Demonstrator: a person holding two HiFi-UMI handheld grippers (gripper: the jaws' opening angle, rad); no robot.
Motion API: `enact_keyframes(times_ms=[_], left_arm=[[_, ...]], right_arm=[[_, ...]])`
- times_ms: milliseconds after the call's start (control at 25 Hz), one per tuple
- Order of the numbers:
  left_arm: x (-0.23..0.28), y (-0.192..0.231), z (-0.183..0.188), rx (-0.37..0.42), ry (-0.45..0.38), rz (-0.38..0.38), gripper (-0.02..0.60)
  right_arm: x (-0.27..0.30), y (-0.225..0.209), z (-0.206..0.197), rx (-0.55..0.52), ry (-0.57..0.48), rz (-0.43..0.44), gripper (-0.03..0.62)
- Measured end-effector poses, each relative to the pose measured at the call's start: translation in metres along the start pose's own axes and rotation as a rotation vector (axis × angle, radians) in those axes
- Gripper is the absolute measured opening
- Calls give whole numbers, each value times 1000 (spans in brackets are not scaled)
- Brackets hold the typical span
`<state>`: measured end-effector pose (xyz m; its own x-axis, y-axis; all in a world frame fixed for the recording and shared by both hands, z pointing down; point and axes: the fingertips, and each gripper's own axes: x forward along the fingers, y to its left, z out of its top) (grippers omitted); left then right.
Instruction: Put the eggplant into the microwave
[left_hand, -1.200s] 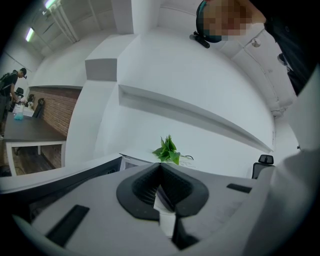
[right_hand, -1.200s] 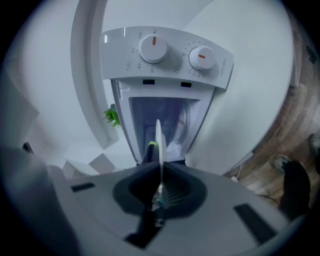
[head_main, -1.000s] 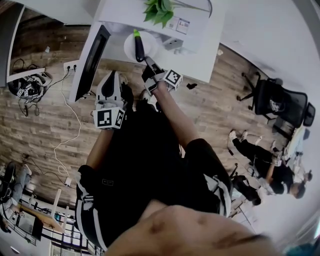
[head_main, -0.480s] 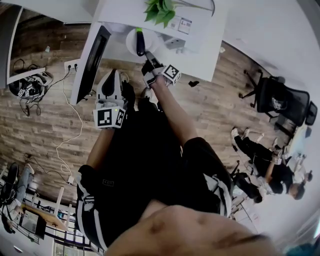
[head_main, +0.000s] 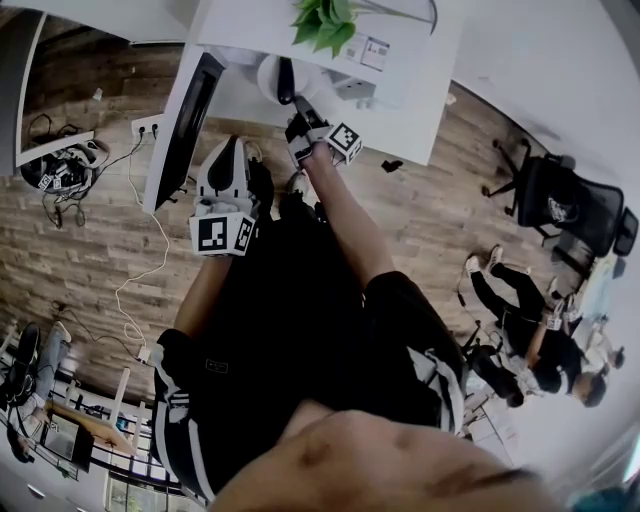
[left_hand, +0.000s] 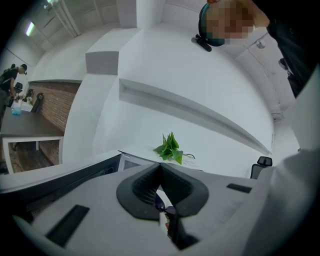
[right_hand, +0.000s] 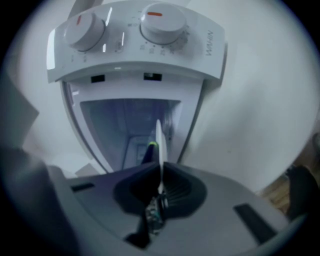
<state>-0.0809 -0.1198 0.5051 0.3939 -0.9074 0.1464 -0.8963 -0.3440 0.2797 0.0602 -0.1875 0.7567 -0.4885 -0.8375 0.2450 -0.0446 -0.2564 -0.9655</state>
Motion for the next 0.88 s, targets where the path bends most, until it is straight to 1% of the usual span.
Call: enact_keyframes(times_ms=[240,880], left_arm=[[1,-1,-1,6,13,-1,32],[4,3,-6,11,36,1,32]], right_arm=[[7,-8,5,20,-14,-19,41],[29,-5,16,37,-35,-11,41]])
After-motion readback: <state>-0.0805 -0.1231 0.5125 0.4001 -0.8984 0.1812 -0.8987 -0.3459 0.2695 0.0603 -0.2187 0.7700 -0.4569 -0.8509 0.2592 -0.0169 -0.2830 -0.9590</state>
